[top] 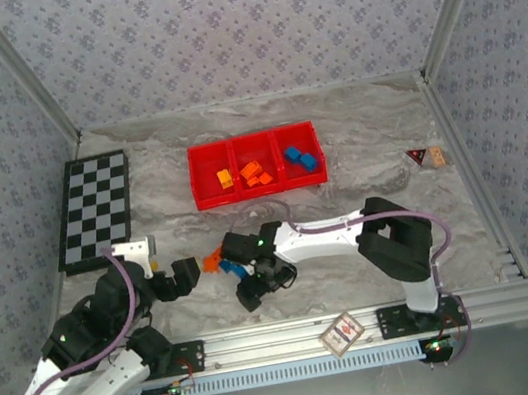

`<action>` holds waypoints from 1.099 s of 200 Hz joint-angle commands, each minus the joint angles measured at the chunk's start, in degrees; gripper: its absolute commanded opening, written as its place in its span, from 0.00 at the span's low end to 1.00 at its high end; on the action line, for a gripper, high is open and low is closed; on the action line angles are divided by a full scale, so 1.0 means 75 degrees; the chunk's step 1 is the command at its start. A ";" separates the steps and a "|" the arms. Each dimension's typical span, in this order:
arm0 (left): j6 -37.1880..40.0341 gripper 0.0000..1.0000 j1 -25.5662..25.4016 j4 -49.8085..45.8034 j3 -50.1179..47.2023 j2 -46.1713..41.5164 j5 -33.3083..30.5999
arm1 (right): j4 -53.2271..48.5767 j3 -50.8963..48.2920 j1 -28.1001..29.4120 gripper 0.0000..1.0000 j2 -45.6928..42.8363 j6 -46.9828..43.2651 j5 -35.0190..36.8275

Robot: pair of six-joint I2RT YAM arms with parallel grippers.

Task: Sort the legos into containers by color
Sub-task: Pick up the lego from the bottom-center of the table.

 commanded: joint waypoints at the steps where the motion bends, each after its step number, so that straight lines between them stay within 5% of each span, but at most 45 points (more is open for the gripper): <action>1: -0.0006 1.00 -0.0065 0.0101 -0.0028 -0.0127 -0.0092 | -0.0422 0.0518 0.0130 0.81 0.0243 -0.0086 0.0289; 113: -0.0019 1.00 -0.0071 0.0076 -0.0016 -0.0252 -0.0182 | -0.1247 0.1363 0.0380 0.69 0.0862 -0.0050 0.1437; 220: -0.0094 0.99 -0.0090 0.0041 -0.0027 -0.0410 -0.0274 | -0.1654 0.1515 0.0546 0.35 0.0745 0.0308 0.2360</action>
